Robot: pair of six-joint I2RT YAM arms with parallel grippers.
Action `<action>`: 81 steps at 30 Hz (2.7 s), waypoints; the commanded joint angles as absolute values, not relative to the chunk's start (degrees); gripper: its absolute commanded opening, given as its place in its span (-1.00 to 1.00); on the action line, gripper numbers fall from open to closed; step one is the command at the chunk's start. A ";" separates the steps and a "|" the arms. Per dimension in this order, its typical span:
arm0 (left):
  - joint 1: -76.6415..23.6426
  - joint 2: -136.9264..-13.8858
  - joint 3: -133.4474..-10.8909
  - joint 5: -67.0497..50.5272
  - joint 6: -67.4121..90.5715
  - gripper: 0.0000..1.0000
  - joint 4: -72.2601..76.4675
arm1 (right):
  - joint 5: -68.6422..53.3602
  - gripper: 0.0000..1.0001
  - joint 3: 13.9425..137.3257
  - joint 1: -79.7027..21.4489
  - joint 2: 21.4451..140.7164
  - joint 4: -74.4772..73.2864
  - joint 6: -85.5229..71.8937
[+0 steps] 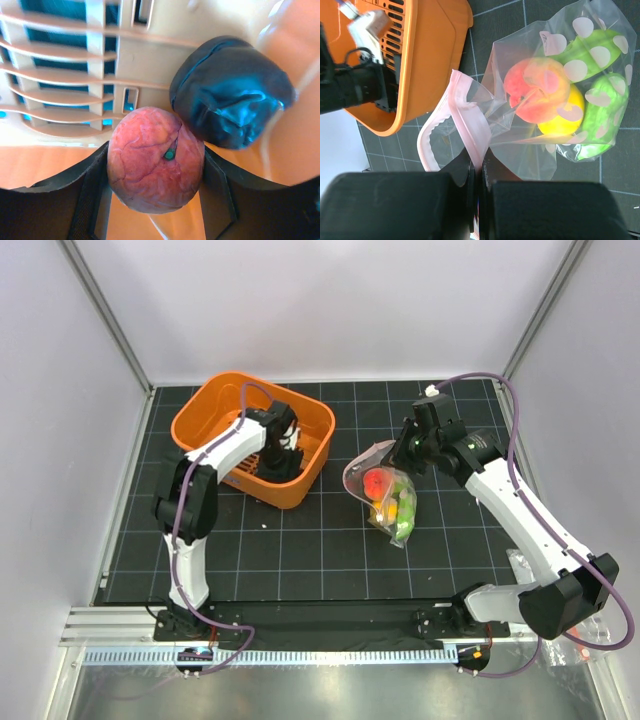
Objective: Place the food in the zip-top bag and seal the zipper
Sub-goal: Pick up the fake fruit from the bin, then place the fake fruit in the zipper food storage bag.
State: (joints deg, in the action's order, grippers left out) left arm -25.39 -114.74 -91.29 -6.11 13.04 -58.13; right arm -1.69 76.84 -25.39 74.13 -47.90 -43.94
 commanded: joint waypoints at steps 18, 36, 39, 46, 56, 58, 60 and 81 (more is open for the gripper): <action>-25.23 -100.99 -108.01 -9.56 15.29 -0.68 -59.06 | -2.11 -0.98 77.17 -25.31 72.77 -45.79 -44.47; -36.02 -92.20 -101.69 -29.98 33.04 -0.79 -32.00 | -3.16 -0.99 80.51 -25.31 74.53 -46.23 -44.12; -39.46 -92.55 -99.77 -27.17 34.45 -0.81 -29.71 | -2.81 -0.98 80.95 -25.31 74.36 -46.23 -44.73; -45.96 -92.29 -91.50 -18.82 36.04 -0.90 -23.29 | -0.27 -0.98 80.86 -25.31 72.25 -46.40 -45.97; -51.24 -95.09 -87.72 -14.77 35.42 -0.54 -23.20 | 4.48 -0.99 76.99 -25.31 67.94 -45.00 -48.16; -51.68 -95.54 -87.36 -13.54 35.33 -0.26 -23.20 | 4.48 -0.98 76.55 -25.23 67.59 -44.83 -48.25; -51.68 -95.63 -87.45 -11.70 35.86 0.25 -23.38 | 4.40 -0.98 76.47 -25.31 67.41 -44.91 -48.34; -39.68 -90.53 -99.58 -0.44 31.99 1.00 -43.13 | 4.48 -0.98 74.88 -25.31 65.66 -46.32 -47.55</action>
State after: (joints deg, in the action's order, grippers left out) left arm -47.18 -95.00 -96.75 -3.88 32.82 -36.62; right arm 3.53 74.08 -25.39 67.42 -48.05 -47.77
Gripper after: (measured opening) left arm 0.996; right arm 0.057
